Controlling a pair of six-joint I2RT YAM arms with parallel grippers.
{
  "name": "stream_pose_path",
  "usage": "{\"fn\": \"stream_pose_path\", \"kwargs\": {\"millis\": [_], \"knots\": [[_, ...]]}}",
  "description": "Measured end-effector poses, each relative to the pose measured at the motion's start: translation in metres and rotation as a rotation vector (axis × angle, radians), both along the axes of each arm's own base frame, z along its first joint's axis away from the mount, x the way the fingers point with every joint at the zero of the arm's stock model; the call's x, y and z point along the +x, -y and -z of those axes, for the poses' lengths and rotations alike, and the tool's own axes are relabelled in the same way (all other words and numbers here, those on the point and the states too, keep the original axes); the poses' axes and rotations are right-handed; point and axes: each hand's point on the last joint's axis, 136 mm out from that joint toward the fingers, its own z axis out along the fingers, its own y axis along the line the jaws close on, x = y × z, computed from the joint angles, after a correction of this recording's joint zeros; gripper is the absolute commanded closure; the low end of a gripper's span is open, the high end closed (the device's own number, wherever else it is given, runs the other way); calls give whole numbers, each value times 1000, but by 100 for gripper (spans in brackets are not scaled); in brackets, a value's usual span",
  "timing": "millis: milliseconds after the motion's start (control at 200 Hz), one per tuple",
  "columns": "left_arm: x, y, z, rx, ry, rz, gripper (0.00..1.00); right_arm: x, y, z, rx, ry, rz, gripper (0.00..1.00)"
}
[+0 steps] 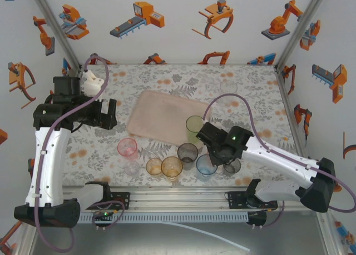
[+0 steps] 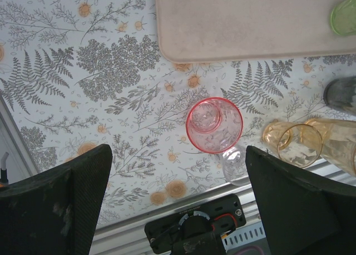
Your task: Place the glasses into the tray
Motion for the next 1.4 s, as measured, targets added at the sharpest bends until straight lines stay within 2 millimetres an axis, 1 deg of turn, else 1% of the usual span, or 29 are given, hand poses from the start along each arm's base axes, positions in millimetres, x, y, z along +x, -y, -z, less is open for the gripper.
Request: {"fn": "stream_pose_path", "kwargs": {"millis": [275, 701, 856, 1067, 1232, 1397], "knots": [[0, 0, 0, 0, 1, 0, 3, -6, 9, -8, 0, 1, -1, 100], [-2, -2, -2, 7, 11, -7, 3, -12, 4, -21, 45, -19, -28, 100], [-2, -3, -3, 12, 13, -11, 3, -13, -1, -38, 78, -19, -48, 100], [-2, -3, -3, 13, 13, -12, 3, -15, -6, -71, 125, -2, -81, 100], [-2, -3, -3, 13, 13, -12, 3, -18, -4, -95, 146, 12, -105, 100], [-2, -3, -3, 13, 14, -12, 3, -21, 2, -120, 152, 26, -123, 100]]}}
